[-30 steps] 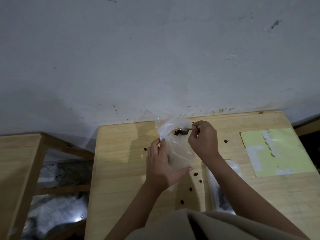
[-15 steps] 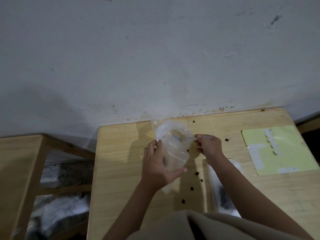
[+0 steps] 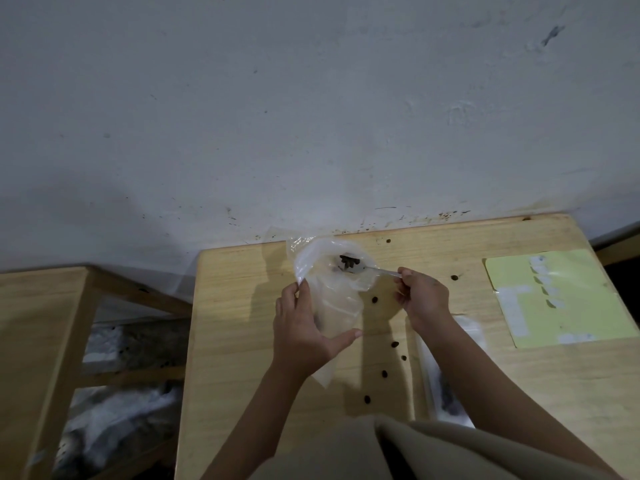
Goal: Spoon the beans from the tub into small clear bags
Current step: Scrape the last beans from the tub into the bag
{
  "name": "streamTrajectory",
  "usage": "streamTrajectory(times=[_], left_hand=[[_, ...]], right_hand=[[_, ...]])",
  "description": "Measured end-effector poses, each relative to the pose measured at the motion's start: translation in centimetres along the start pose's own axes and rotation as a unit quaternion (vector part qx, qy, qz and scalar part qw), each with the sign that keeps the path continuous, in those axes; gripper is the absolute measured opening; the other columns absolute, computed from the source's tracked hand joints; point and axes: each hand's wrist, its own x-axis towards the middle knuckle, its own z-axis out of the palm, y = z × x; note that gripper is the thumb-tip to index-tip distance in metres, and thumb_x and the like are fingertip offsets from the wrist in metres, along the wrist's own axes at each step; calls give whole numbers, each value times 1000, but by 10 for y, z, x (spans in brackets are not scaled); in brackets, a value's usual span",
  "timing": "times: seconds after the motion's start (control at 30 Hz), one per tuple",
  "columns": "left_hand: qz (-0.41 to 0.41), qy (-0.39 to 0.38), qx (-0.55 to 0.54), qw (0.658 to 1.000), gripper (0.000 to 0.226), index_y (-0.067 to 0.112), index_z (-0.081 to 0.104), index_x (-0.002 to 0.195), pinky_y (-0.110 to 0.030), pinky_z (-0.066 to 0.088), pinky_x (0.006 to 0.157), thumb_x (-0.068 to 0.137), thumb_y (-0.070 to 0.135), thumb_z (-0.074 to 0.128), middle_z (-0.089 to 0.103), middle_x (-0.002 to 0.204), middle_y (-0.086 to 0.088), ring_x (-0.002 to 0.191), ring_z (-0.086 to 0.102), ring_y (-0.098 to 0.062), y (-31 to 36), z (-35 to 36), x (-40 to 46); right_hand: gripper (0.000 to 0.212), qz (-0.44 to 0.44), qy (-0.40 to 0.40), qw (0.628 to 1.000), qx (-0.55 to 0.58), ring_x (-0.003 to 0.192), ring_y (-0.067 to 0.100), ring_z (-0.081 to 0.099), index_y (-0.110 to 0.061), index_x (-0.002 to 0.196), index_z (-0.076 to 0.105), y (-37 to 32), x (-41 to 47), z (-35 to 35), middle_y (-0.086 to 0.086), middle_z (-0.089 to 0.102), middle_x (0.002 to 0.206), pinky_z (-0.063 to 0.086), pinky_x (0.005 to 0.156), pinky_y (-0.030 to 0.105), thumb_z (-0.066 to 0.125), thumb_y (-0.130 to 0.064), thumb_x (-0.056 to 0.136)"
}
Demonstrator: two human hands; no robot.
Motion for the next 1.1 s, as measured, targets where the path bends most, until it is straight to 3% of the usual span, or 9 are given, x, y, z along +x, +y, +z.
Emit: streamTrajectory(times=[0.3,0.53,0.9,1.1], left_hand=[[-16,-18,29,999,130,11,14,150,-39,32,107,52,75,72,23,143,-3,130,24,-22,2,3,2],[-26,-38,50,998,131,13,7,151,-39,27,110,55,74,71,18,147,-2,132,21,-22,3,6,3],[-23,-53,50,997,130,14,9,150,-39,27,110,54,76,70,18,148,-1,132,21,-22,4,9,7],[-22,-53,65,996,128,14,8,150,-40,27,109,56,75,70,17,148,-3,134,20,-24,6,9,12]], right_hand=[[7,-74,-29,996,-33,73,16,59,-9,83,68,-6,-14,-16,9,62,81,50,65,28,63,-8,87],[12,-90,-53,994,-31,74,16,60,0,97,67,-17,-23,-27,9,63,80,51,71,30,59,-5,89],[13,-98,-100,989,-49,74,17,59,-7,84,68,-23,-31,-31,10,62,80,51,69,30,57,-3,90],[16,-184,-132,969,-96,75,18,62,-10,82,69,-38,-43,-33,10,66,80,52,66,30,58,-1,89]])
